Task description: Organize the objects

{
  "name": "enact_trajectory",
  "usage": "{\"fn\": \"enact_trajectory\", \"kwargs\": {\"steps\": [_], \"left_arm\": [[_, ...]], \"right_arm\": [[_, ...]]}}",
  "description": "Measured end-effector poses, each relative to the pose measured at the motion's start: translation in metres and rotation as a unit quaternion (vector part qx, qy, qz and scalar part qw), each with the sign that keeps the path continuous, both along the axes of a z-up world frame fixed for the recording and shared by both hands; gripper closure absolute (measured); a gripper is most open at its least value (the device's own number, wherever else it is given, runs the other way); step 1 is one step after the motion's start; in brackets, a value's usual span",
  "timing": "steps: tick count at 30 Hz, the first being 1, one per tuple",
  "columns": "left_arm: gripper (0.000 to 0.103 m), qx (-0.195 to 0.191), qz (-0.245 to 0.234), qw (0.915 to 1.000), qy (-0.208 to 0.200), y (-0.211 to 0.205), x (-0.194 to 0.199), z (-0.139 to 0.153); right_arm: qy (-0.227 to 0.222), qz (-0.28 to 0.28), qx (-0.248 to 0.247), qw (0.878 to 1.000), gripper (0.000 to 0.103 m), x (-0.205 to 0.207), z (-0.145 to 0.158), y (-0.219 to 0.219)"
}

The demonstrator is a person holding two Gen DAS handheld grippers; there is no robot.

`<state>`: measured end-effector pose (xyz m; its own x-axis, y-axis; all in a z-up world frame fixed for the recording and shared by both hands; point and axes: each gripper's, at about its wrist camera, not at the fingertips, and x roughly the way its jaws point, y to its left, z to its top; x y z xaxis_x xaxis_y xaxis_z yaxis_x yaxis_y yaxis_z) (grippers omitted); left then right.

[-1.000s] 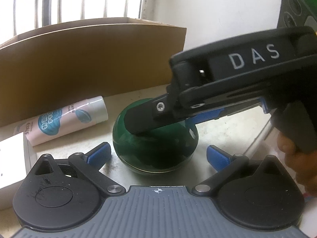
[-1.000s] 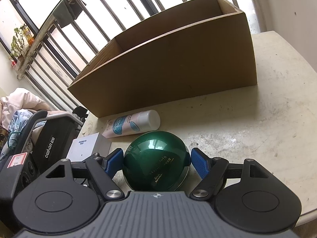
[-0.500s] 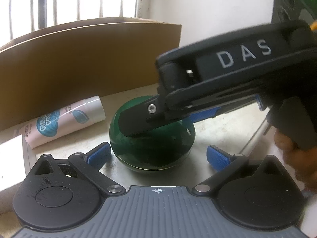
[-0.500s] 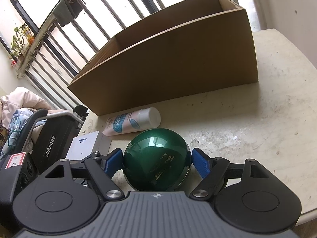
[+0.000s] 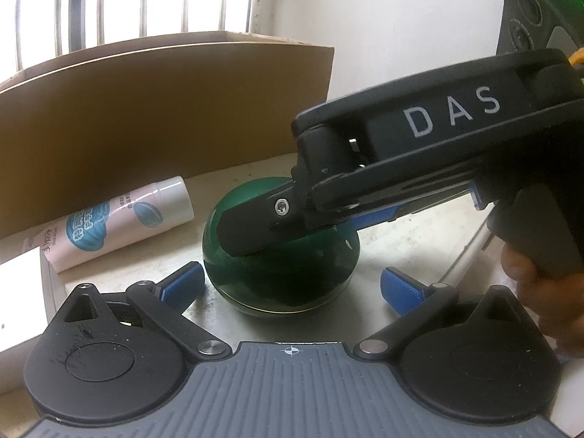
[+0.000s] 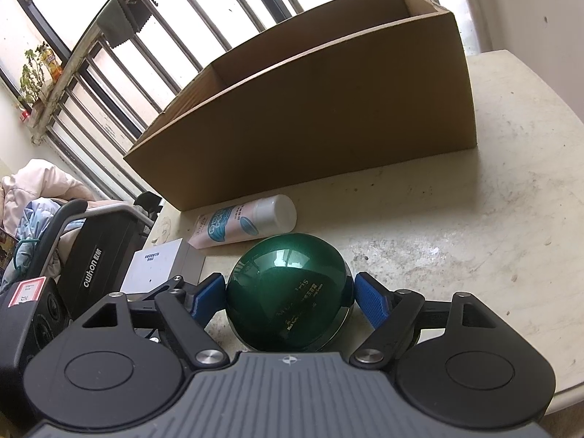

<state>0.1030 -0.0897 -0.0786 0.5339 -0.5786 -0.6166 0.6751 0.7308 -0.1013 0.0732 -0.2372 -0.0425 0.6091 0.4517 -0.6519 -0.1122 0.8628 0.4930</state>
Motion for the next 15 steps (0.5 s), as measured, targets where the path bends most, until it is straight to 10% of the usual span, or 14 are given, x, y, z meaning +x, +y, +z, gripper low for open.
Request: {"fn": "enact_trajectory", "kwargs": {"steps": [15], "left_arm": [[0.000, -0.018, 0.000, 0.9998, 0.003, 0.0030, 0.0033, -0.0042]], "right_arm": [[0.001, 0.001, -0.003, 1.000, 0.022, 0.0011, -0.0020, 0.0000]]}}
